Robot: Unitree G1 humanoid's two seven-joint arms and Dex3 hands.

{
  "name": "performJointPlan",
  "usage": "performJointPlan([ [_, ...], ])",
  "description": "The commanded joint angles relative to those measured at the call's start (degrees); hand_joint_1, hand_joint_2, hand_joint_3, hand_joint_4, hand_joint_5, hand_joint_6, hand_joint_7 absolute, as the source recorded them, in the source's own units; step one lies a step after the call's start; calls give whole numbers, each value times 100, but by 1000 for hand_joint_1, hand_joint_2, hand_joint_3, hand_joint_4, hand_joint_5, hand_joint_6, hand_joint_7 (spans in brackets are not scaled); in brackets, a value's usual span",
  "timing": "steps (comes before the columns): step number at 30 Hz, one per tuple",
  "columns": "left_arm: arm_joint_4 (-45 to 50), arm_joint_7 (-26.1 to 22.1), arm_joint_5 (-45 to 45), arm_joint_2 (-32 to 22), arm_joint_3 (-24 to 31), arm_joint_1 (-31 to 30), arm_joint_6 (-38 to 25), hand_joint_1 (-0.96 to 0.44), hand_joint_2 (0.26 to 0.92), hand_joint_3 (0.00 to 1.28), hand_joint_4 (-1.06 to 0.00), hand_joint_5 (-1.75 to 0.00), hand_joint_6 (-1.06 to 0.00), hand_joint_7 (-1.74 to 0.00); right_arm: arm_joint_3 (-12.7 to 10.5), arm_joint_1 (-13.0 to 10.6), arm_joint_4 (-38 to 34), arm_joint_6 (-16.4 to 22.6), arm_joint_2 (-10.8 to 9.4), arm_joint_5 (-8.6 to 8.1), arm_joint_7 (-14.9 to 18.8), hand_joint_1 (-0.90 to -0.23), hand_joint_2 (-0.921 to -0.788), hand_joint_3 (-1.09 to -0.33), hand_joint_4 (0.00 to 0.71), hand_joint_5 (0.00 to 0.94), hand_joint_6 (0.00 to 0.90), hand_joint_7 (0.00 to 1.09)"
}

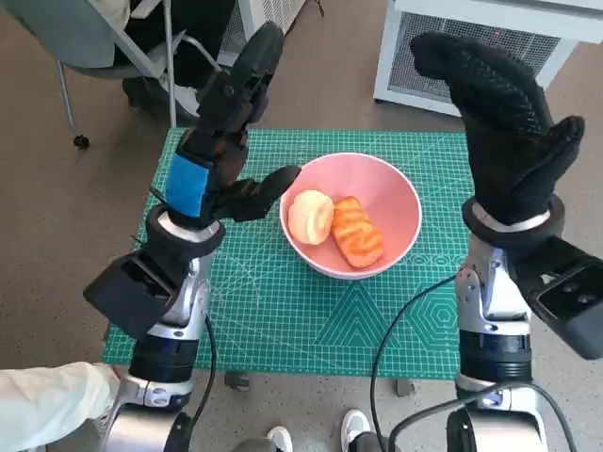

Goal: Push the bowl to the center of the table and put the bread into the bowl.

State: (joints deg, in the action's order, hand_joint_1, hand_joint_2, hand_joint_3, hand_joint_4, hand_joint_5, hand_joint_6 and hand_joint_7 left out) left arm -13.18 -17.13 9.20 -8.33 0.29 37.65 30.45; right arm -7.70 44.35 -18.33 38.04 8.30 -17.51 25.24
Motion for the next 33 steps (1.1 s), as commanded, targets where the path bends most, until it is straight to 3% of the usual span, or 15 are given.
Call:
performJointPlan([
  [1, 125, -56, 79, 17, 49, -58, -51, -620, 921, 342, -133, -21, -262, -101, 21, 25, -124, 32, 18, 150, -62, -557, -921, -726, 166, 207, -1, 711],
  [12, 246, -95, 129, -27, 169, -108, -4, -607, 921, 337, -149, -22, -267, -97, 58, 90, -228, 24, -6, 186, -89, -559, -921, -724, 169, 182, -1, 706],
  [33, 562, 13, 392, 117, 326, -112, -403, -625, 921, 260, -266, -36, -402, -124, 100, 113, -359, 54, 2, 128, -30, -562, -921, -722, 183, 149, -1, 702],
])
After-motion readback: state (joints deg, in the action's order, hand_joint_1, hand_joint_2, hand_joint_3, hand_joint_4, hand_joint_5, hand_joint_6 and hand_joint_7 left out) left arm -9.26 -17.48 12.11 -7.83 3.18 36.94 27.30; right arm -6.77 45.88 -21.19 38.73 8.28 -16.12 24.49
